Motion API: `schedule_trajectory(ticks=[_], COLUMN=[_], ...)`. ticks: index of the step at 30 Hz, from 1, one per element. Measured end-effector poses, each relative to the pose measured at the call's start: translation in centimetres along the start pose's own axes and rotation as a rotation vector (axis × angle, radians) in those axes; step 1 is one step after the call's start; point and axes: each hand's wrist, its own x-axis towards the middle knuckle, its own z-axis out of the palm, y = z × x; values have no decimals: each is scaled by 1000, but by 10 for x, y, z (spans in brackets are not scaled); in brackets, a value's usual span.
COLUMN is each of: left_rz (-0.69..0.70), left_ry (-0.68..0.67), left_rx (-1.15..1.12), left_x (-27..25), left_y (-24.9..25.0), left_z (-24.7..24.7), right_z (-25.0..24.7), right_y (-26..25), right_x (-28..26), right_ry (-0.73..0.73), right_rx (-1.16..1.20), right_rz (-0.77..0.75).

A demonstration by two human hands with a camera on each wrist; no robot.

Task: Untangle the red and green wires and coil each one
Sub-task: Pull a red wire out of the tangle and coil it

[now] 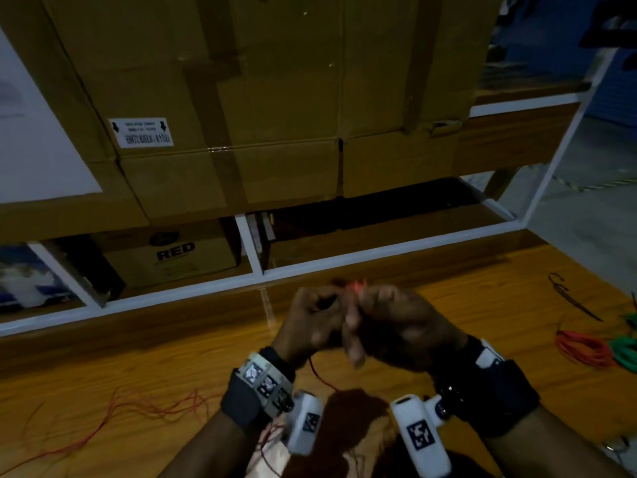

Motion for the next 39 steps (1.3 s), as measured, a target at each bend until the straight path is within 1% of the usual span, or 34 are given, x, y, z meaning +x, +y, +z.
schedule_trajectory(ticks=[2, 3, 4, 5, 6, 7, 8, 9, 10, 12, 13, 14, 15, 16, 17, 19, 22, 25, 27, 28, 30, 32, 34, 35, 36, 37, 38, 39], left_rz=[-72, -102, -130, -170, -229, -296, -345, -370, -372, -314, -262, -219, -189, -157, -122, -38, 78, 134, 95, 73, 49, -1, -126, -184, -219, -231, -229, -212], left_ry=[-13, -54, -104, -142, -161, -149, -102, -37, 33, 114, 136, 150, 169, 185, 201, 208, 132, 123, 135, 118, 64, 25, -2, -25, -50, -74, -86, -81], left_rx=[-40, -68, -109, -156, -198, -219, -213, -191, -139, 43, 151, 242, 308, 344, 372, 389, 269, 130, 14, -40, -132, -237, -301, -303, -294, -274, -247, -201], left_x=[-9, -13, -17, -22, -26, -31, -34, -36, -37, -35, -33, -30, -26, -21, -16, -6, 6, 19, 24, 25, 22, 15, 6, 0, -7, -16, -23, -28], left_y=[-6, -10, -13, -17, -22, -24, -29, -32, -35, -40, -41, -41, -41, -40, -38, -33, -17, 0, 7, 8, 5, -4, -14, -17, -21, -24, -27, -31], left_z=[17, 24, 29, 33, 35, 34, 32, 28, 23, 14, 9, 4, -2, -8, -14, -22, -27, -28, -25, -22, -15, -2, 14, 22, 28, 32, 34, 33], right_z=[-1, -8, -17, -29, -40, -52, -63, -73, -83, -100, -104, -102, -96, -87, -76, -55, -38, -27, -20, -15, -8, -2, -5, -10, -15, -22, -32, -42], right_y=[-9, -12, -14, -15, -15, -15, -15, -15, -11, 5, 16, 26, 32, 35, 36, 33, 29, 24, 18, 13, 2, -14, -34, -43, -51, -58, -63, -65], right_x=[10, 14, 18, 20, 20, 18, 13, 7, -1, -15, -19, -22, -24, -24, -23, -18, -6, -3, -2, 0, 5, 13, 21, 24, 27, 27, 25, 21], right_ry=[263, 401, 553, 705, 827, 927, 997, 1032, 1024, 893, 811, 731, 652, 577, 505, 389, 268, 119, 48, 52, 144, 296, 432, 516, 617, 727, 838, 937], right_rx=[113, 120, 26, -154, -365, -568, -735, -920, -1131, -1529, -1626, -1633, -1553, -1399, -1197, -819, -458, -222, -116, -79, -28, 54, 84, 33, -77, -249, -476, -735], right_rz=[-171, -257, -324, -362, -377, -363, -334, -300, -253, -68, 63, 185, 292, 371, 412, 405, 442, 396, 296, 224, 59, -92, -249, -332, -405, -456, -480, -468])
